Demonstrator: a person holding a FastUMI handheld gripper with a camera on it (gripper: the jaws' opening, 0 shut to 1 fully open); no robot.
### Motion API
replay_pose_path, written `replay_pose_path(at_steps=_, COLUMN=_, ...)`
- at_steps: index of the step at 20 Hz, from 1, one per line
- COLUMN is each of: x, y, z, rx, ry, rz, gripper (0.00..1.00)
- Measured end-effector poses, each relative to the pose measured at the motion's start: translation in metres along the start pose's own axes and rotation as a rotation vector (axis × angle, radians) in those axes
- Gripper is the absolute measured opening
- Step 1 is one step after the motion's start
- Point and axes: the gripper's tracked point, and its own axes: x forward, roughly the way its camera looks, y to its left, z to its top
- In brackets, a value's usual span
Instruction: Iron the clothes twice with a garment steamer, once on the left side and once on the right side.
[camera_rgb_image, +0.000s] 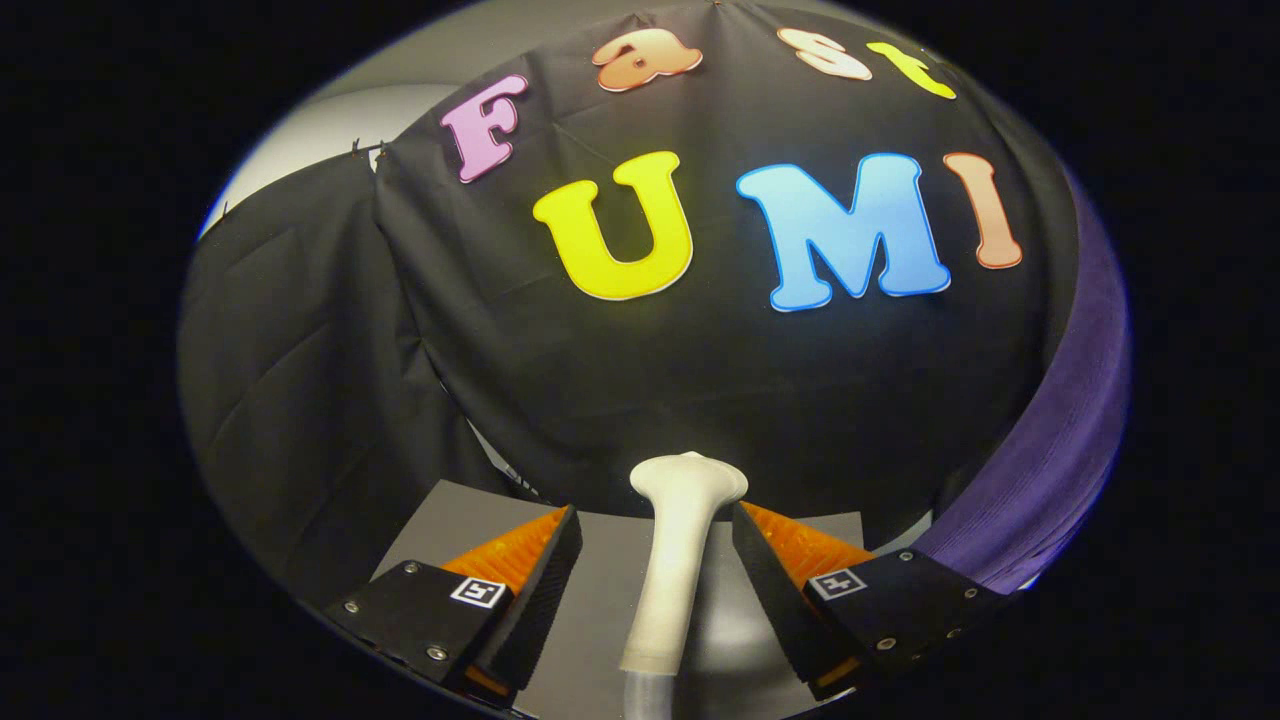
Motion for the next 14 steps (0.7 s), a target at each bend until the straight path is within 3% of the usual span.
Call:
replay_pose_path(at_steps=5, x=0.046, y=-0.016, z=-0.032, rx=0.074, ry=0.137, rz=-0.029, gripper=0.89)
replay_pose_path(at_steps=7, x=0.056, y=-0.012, z=-0.04, rx=0.127, ry=0.192, rz=0.002, gripper=0.87)
replay_pose_path(at_steps=9, x=0.061, y=-0.012, z=-0.04, rx=0.156, ry=0.203, rz=0.015, gripper=0.8)
replay_pose_path(at_steps=12, x=0.068, y=-0.019, z=-0.042, rx=0.219, ry=0.216, rz=0.028, gripper=0.52)
replay_pose_path(at_steps=14, x=0.07, y=-0.017, z=-0.045, rx=0.254, ry=0.23, rz=0.046, gripper=0.52)
